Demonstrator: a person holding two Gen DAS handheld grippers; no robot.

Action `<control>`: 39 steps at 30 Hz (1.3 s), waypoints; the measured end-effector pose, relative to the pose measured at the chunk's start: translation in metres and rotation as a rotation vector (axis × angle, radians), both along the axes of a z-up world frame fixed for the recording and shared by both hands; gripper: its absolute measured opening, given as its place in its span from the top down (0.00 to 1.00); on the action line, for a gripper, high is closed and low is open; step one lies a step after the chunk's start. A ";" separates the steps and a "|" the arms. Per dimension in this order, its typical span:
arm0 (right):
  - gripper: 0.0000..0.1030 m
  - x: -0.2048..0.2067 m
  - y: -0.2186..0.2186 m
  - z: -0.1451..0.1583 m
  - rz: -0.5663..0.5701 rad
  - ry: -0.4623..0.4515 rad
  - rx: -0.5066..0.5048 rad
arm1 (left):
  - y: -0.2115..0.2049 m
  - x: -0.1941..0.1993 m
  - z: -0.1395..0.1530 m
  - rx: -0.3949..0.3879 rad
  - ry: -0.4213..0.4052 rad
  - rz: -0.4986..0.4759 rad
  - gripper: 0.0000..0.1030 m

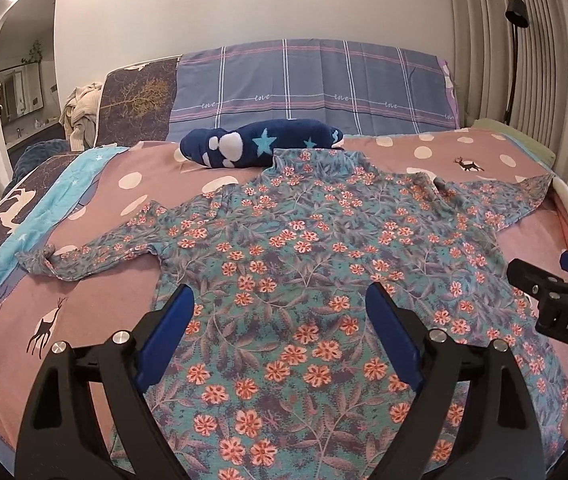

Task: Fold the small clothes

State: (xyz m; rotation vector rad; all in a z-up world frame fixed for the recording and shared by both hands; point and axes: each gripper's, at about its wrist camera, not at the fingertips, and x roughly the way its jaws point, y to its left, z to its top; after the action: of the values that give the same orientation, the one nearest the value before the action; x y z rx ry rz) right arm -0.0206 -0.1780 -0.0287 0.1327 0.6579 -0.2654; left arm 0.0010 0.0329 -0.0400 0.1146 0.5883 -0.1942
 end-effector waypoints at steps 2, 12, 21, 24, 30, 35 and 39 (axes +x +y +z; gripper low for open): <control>0.02 0.001 0.000 -0.001 0.002 0.004 0.002 | 0.000 0.001 -0.001 -0.001 0.005 -0.003 0.14; 0.02 0.012 0.000 -0.011 -0.009 0.053 -0.004 | -0.002 0.008 -0.008 0.005 0.029 -0.010 0.14; 0.02 0.024 -0.002 -0.024 0.000 0.118 0.017 | 0.006 0.017 -0.014 0.003 0.043 0.010 0.14; 0.02 0.029 0.001 -0.027 0.006 0.132 0.014 | 0.010 0.022 -0.017 -0.001 0.059 0.019 0.14; 0.02 0.037 0.003 -0.029 0.010 0.149 0.010 | 0.013 0.029 -0.020 0.002 0.067 0.026 0.14; 0.02 0.044 0.002 -0.031 0.007 0.162 0.006 | 0.015 0.039 -0.024 -0.001 0.078 0.036 0.14; 0.02 0.052 0.001 -0.033 0.005 0.172 0.003 | 0.019 0.046 -0.026 -0.006 0.090 0.042 0.14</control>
State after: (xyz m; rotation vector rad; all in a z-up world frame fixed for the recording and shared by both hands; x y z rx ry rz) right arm 0.0309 -0.1769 -0.0617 0.1122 0.8297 -0.2732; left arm 0.0471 0.0514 -0.0659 0.0880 0.6787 -0.1611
